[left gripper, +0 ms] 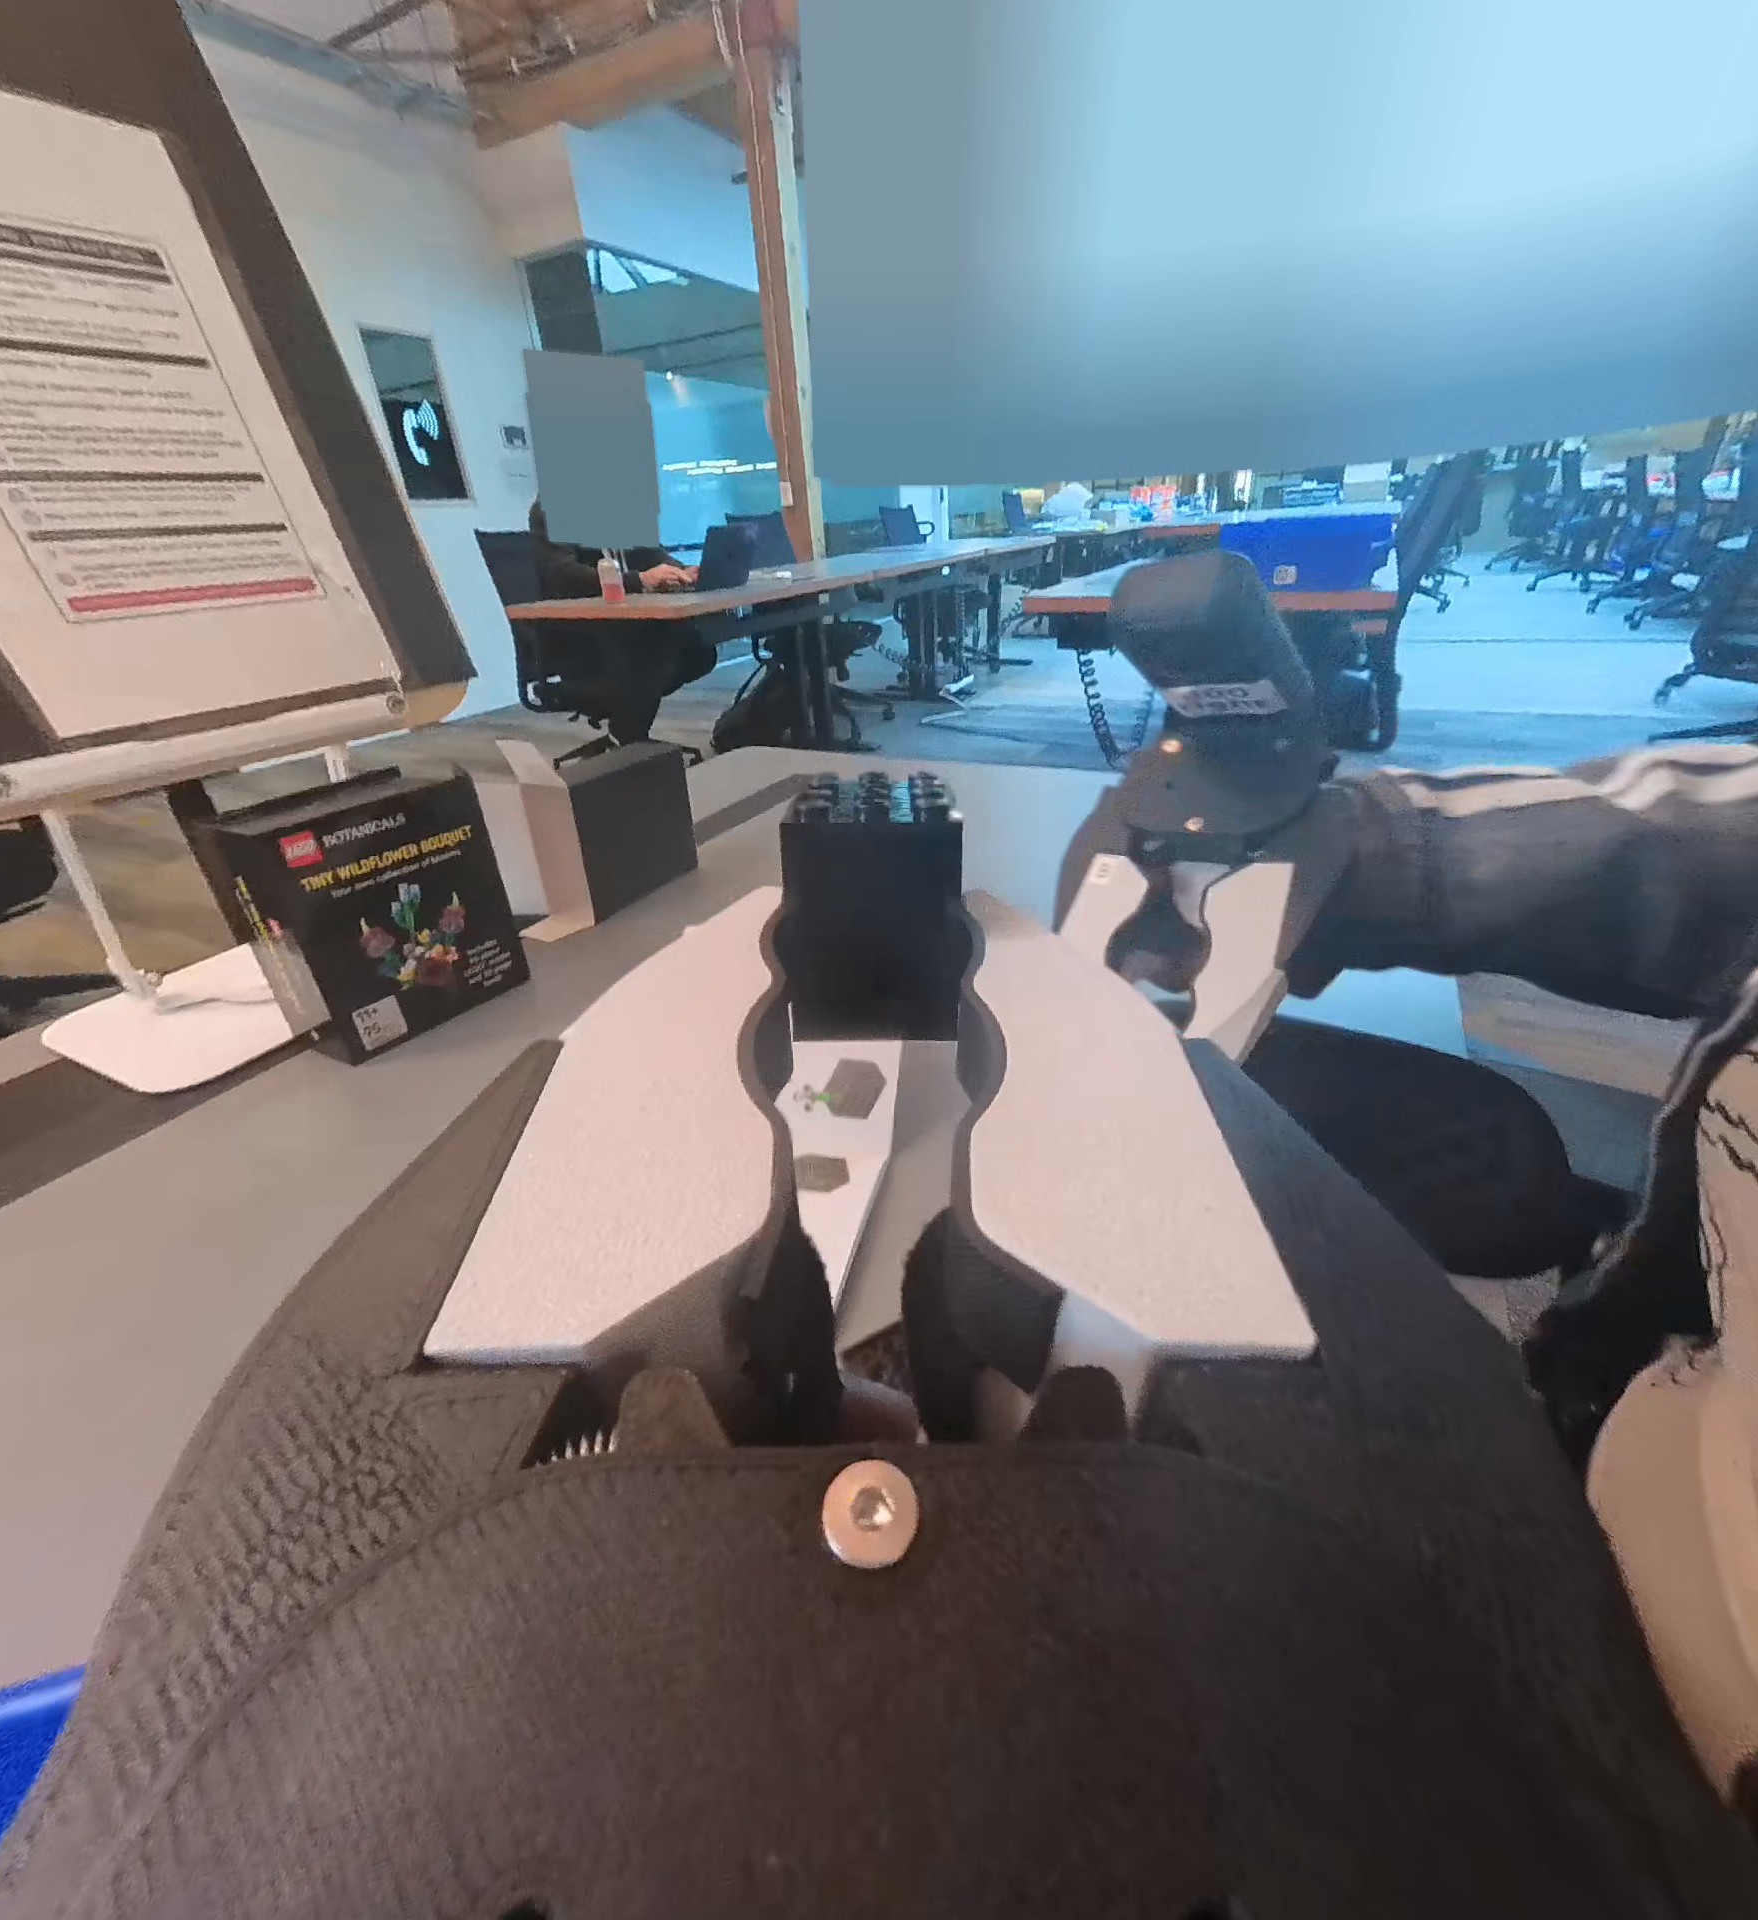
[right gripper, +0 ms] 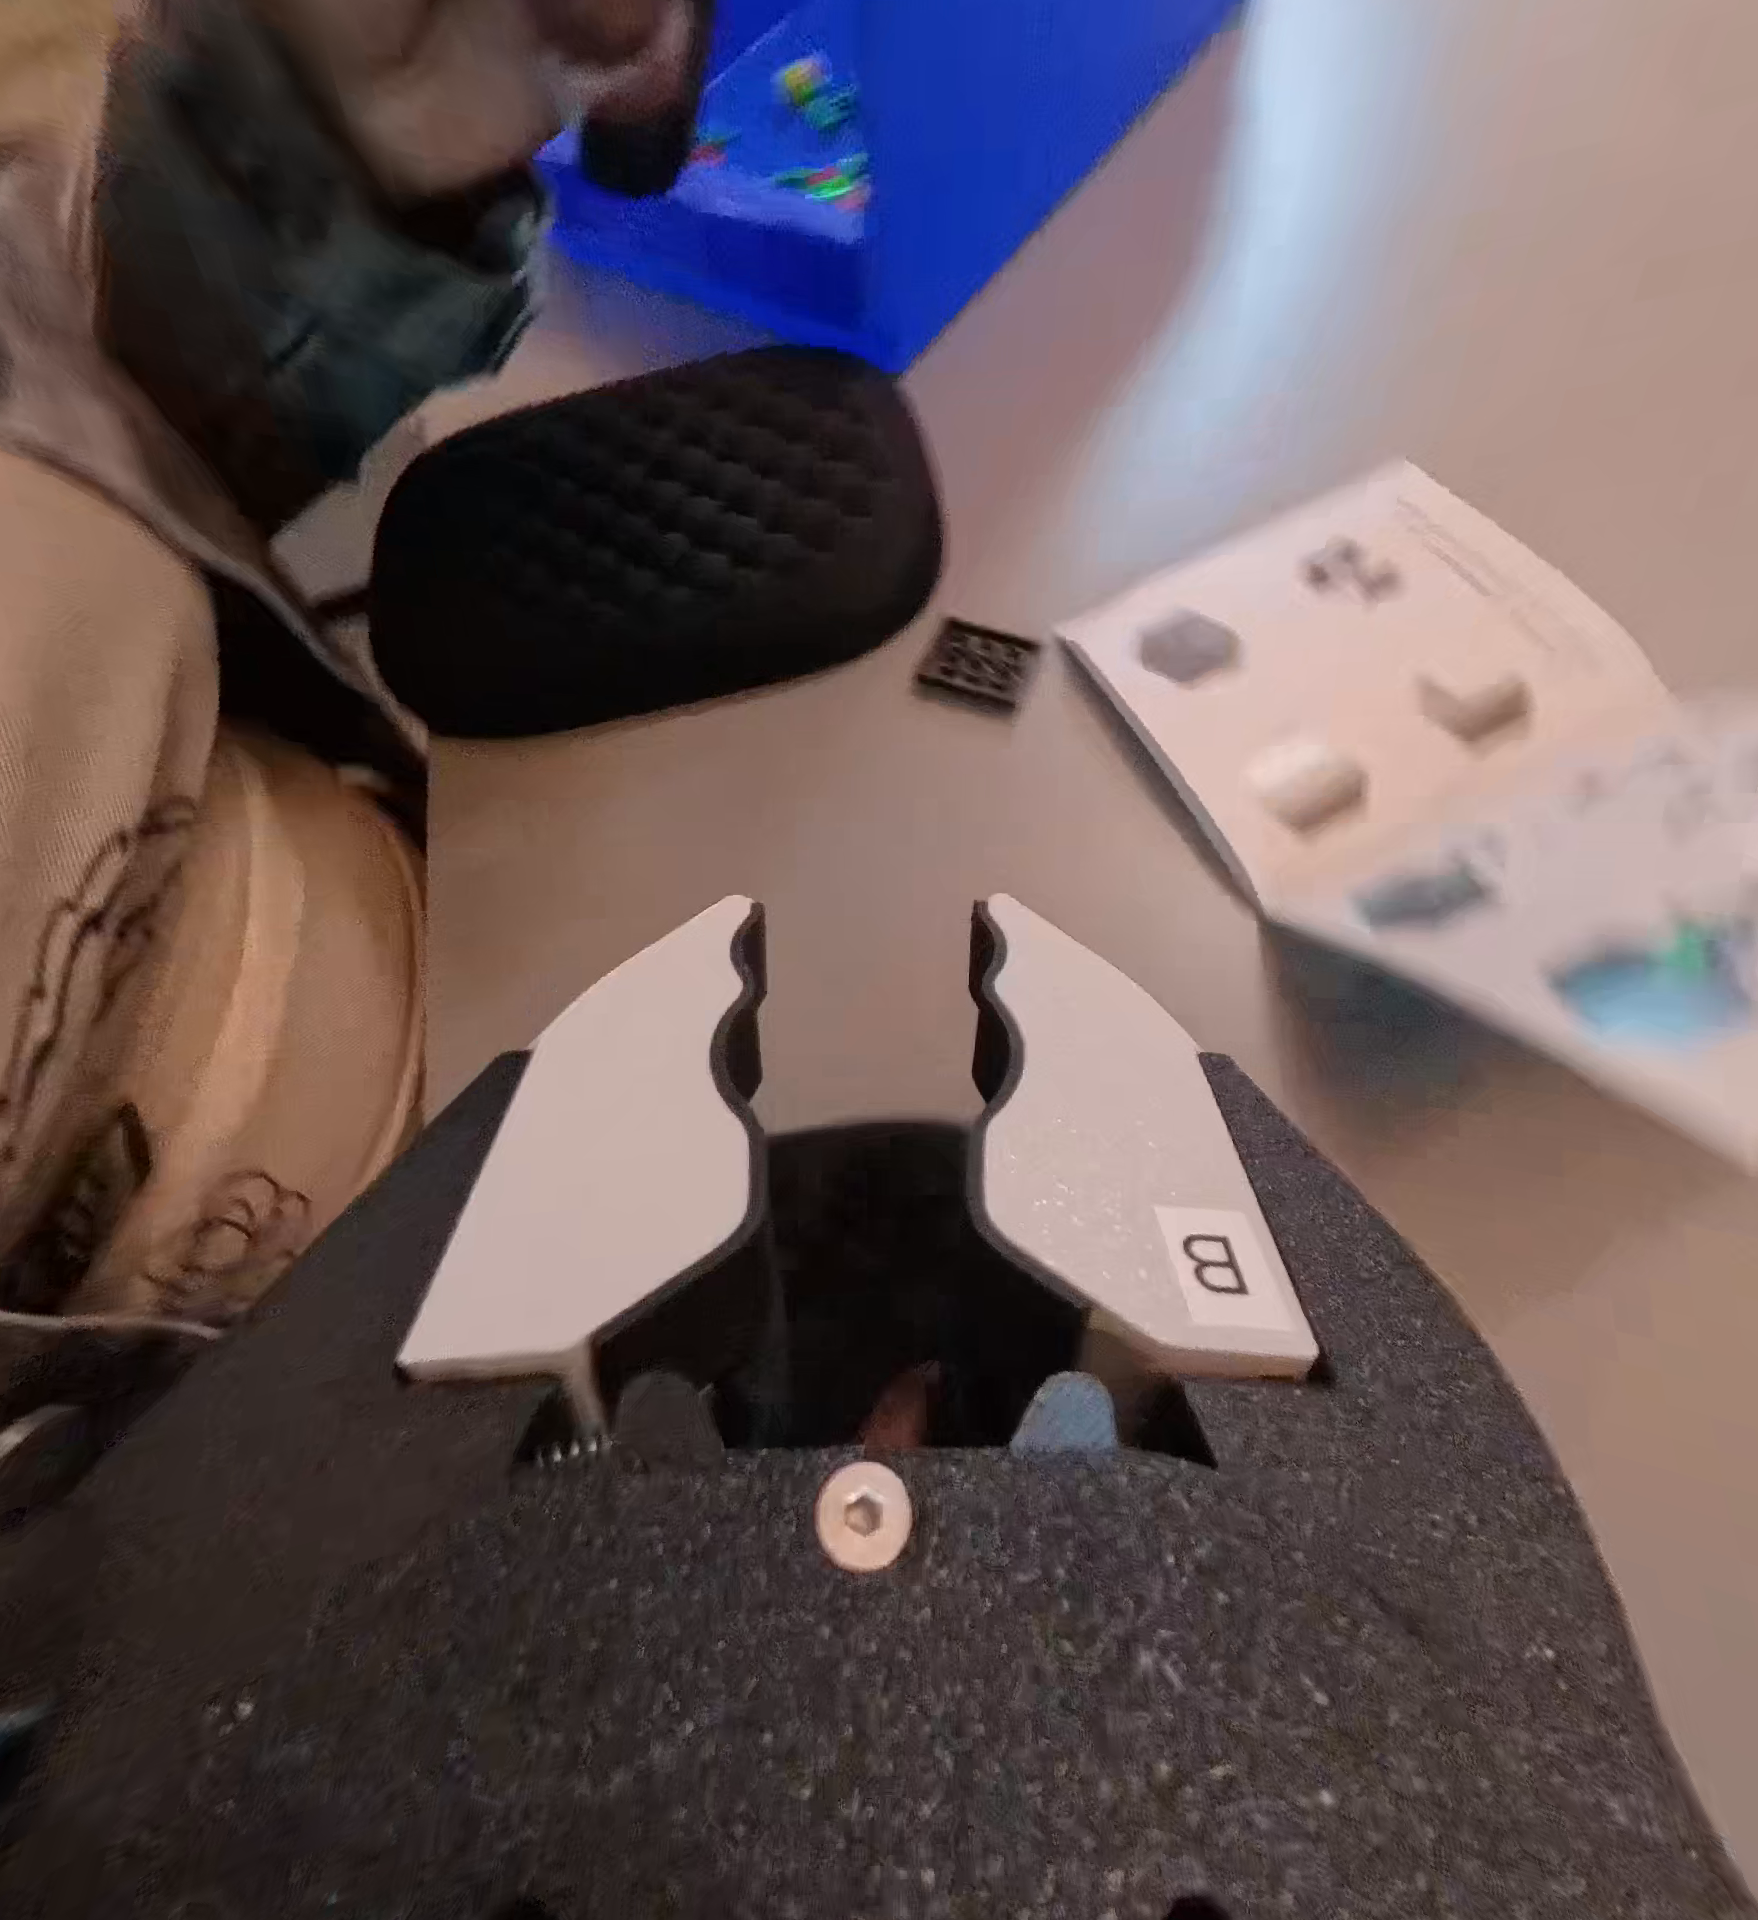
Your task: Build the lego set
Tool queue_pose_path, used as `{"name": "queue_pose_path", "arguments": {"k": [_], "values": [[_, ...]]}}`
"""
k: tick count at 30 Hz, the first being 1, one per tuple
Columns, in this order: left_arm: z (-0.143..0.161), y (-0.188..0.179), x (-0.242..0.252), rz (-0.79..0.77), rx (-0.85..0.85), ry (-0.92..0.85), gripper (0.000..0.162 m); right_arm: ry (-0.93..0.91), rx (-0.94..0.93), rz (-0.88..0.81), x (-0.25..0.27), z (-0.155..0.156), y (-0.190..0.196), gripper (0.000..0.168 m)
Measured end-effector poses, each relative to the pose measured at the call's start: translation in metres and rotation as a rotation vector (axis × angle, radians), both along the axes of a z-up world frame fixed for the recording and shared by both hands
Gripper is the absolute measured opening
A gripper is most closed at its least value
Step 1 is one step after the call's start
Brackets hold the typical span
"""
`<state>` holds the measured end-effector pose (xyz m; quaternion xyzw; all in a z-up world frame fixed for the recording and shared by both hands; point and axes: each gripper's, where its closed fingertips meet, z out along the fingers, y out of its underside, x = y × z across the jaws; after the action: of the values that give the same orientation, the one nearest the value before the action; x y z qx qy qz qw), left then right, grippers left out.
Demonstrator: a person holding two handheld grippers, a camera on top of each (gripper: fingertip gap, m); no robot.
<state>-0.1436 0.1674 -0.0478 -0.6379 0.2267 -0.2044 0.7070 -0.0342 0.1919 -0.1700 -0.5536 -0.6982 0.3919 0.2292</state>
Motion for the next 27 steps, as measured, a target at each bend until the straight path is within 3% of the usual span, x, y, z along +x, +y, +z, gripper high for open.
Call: {"name": "queue_pose_path", "arguments": {"k": [3, 7, 12, 13, 15, 16, 18, 23, 27], "values": [[-0.006, -0.005, -0.005, 0.015, -0.020, 0.005, 0.028, 0.003, 0.172, 0.300, -0.033, -0.007, -0.010, 0.031], [-0.010, -0.012, -0.009, 0.036, -0.026, -0.011, 0.028, -0.033, 0.251, 0.597, -0.070, -0.024, -0.012, 0.027], [-0.018, -0.017, -0.011, 0.045, -0.045, -0.026, 0.028, -0.082, 0.407, 0.754, -0.096, -0.049, -0.014, 0.034], [-0.020, -0.017, -0.011, 0.048, -0.049, -0.026, 0.028, -0.100, 0.454, 0.748, -0.099, -0.054, -0.011, 0.034], [-0.022, -0.018, -0.012, 0.041, -0.054, -0.039, 0.028, -0.101, 0.488, 0.722, -0.103, -0.058, -0.008, 0.011], [-0.023, -0.019, -0.011, 0.034, -0.054, -0.049, 0.028, -0.093, 0.497, 0.695, -0.105, -0.058, -0.007, 0.011], [-0.025, -0.019, -0.008, 0.017, -0.055, -0.055, 0.028, -0.096, 0.409, 0.623, -0.101, -0.052, -0.008, 0.000], [-0.030, -0.020, 0.001, -0.027, -0.059, -0.019, 0.028, -0.070, 0.048, 0.299, -0.066, -0.009, -0.003, 0.000], [-0.029, -0.017, -0.008, 0.004, -0.035, 0.037, 0.028, -0.039, 0.134, 0.137, -0.061, -0.011, 0.010, 0.000]]}}
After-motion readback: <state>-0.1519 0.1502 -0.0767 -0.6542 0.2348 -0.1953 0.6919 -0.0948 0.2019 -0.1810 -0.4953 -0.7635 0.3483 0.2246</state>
